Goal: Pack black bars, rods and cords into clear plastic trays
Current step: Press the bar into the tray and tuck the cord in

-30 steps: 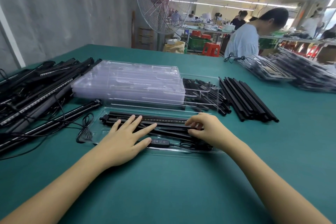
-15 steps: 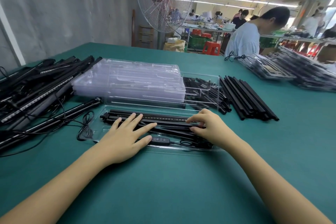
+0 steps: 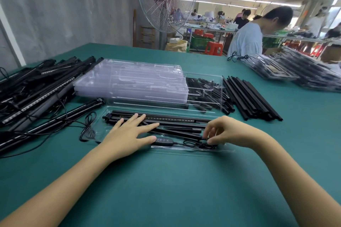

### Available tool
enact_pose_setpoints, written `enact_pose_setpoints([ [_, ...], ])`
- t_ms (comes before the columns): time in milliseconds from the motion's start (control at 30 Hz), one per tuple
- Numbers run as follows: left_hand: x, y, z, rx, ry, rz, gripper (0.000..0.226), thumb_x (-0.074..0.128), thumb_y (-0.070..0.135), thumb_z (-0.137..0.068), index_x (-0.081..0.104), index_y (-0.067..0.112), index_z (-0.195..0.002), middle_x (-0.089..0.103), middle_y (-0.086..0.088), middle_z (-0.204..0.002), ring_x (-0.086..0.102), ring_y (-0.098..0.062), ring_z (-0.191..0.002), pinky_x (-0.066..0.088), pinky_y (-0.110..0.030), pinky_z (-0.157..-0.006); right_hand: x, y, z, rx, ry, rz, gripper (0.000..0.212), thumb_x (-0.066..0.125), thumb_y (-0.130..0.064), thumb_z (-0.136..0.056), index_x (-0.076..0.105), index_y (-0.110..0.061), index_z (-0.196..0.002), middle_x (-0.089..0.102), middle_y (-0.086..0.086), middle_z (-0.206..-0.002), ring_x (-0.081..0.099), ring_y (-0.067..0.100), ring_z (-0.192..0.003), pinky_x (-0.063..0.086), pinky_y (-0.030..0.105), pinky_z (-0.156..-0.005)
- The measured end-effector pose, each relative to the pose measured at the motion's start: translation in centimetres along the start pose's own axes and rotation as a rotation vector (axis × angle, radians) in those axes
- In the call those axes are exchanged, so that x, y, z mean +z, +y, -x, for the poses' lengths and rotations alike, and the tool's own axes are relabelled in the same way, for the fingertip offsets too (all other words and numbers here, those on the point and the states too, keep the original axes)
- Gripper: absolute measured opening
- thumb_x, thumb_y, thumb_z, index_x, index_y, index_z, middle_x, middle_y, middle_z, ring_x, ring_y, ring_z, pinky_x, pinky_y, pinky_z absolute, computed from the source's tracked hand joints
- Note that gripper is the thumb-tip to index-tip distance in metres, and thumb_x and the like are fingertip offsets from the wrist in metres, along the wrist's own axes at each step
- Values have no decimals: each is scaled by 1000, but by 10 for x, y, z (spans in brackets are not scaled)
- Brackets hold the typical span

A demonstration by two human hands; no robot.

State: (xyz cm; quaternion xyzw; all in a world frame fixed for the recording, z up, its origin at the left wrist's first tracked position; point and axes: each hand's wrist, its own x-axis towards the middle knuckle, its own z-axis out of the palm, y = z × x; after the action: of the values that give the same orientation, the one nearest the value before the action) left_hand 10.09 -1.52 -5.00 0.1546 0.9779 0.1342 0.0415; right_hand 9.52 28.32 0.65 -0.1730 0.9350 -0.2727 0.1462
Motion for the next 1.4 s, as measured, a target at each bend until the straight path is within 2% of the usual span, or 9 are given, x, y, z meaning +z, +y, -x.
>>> enact_pose_setpoints([
  [267,1,-1,0,-9,13,43,48,34,67,-88,19,64,-134,2,15,-158,-10,-1,-143,-7,-36,-115,0,-3,3,-3,-59,22,7,77,-18,-77,71,-23,-76,66,-4,-68,56,7,-60,47,21,-60],
  [467,1,-1,1,-14,27,57,51,35,75,-81,23,67,-130,3,15,-158,-8,-1,-143,-6,-36,-115,4,-10,-5,93,-32,137,24,74,-12,-77,61,-25,-63,58,-12,-51,51,1,-48,42,16,-49],
  [567,-2,2,0,-28,29,119,48,44,74,-78,27,70,-123,7,17,-157,-4,-1,-143,-4,-37,-116,3,-18,-10,140,-89,252,24,73,-10,-77,56,-20,-63,58,-8,-59,55,10,-54,46,21,-52],
  [800,-6,7,-1,-51,45,139,54,52,68,-79,38,58,-130,12,13,-157,1,-5,-145,-1,-41,-117,14,-44,-2,140,18,535,19,69,-9,-77,56,-15,-64,66,4,-76,61,22,-75,49,27,-60],
  [900,-5,8,-1,-52,50,135,53,51,67,-80,38,57,-130,12,13,-157,1,-5,-145,-1,-41,-116,30,-58,4,39,206,686,10,63,-22,-84,62,-12,-80,60,5,-86,53,26,-90,41,28,-65],
  [967,-5,7,-1,-55,56,136,53,52,67,-80,39,57,-130,13,12,-157,1,-6,-145,0,-41,-116,44,-71,1,-146,282,519,16,61,-28,-88,66,-17,-97,59,3,-98,52,21,-97,42,30,-77],
  [1067,-3,6,-1,-54,70,138,53,54,65,-81,40,56,-130,13,12,-157,1,-6,-145,-1,-41,-116,62,-90,-12,-286,149,294,16,65,-20,-85,70,-13,-99,62,5,-97,55,16,-88,38,22,-73],
  [1167,-1,4,-2,-38,79,159,52,55,63,-81,41,56,-130,13,11,-158,0,-5,-145,-2,-42,-116,68,-90,-26,-268,114,276,18,71,-13,-78,70,-11,-96,63,6,-97,55,18,-88,38,23,-70],
  [1400,-5,3,-6,-45,70,164,56,61,64,-75,45,53,-128,15,10,-157,3,-6,-145,0,-43,-116,62,-86,-38,-173,115,169,18,76,-14,-72,68,-18,-89,53,-11,-68,47,-1,-60,34,7,-50],
])
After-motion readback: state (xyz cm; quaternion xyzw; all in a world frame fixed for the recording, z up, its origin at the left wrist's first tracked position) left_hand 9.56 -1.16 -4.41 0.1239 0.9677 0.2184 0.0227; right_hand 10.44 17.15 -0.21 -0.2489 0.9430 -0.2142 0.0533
